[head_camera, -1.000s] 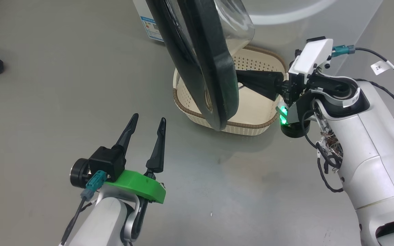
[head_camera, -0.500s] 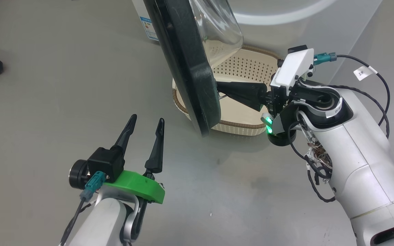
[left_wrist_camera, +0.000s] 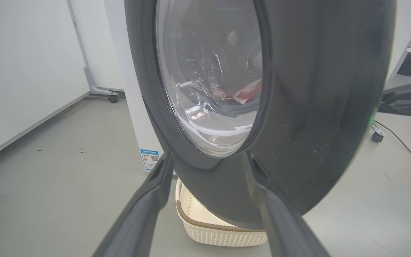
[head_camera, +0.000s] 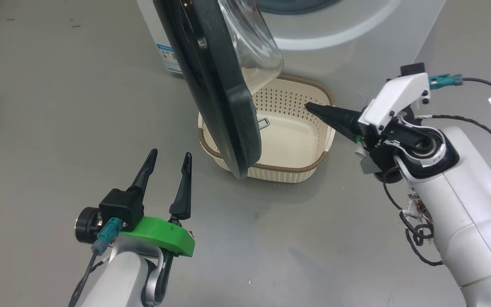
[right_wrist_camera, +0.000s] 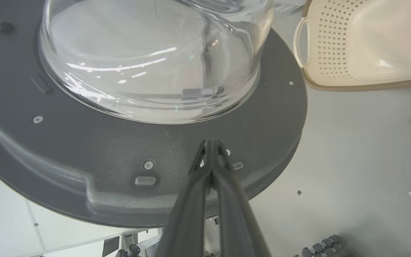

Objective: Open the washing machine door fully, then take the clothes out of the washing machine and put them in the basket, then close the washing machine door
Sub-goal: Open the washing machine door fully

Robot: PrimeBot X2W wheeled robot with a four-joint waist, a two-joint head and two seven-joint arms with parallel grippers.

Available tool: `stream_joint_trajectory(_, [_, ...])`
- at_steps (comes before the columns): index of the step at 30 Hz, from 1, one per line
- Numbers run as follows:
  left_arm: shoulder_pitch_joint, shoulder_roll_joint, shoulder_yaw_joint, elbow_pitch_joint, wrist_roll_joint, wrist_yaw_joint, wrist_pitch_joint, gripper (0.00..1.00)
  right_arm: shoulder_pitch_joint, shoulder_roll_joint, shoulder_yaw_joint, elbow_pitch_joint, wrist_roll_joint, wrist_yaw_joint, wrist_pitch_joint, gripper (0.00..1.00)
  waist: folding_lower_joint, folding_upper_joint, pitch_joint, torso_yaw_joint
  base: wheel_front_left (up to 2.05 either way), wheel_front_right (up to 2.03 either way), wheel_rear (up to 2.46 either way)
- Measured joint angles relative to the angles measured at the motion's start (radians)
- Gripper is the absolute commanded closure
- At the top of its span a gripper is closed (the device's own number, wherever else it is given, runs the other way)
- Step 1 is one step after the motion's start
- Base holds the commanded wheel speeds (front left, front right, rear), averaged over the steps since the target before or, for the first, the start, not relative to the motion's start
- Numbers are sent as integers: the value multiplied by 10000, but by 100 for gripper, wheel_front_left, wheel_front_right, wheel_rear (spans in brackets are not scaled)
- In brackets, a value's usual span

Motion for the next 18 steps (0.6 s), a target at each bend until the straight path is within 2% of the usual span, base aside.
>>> stream_joint_trajectory(6, [212,6,408,56,2,-2,0,0,755,-688,-38,-349,-1058,732,-1137,100,0,0,-457,-358,0,0,0])
stream_joint_trajectory(10, [414,36,708,90,117,-4,0,0,1270,-1381,293,-679,-2454,1254,-2059,100,0,0,-744,-674,0,0,0])
stream_joint_trajectory(13, [512,117,872,92,247,-4,0,0,1708,-1749,443,-884,-3267,1490,-2738,100,0,0,-947,-927,0,0,0])
stream_joint_trajectory(18, [789,222,1124,88,328,-13,0,0,2536,-2186,571,-1386,-4581,1586,-4247,100,0,0,-1293,-1452,0,0,0])
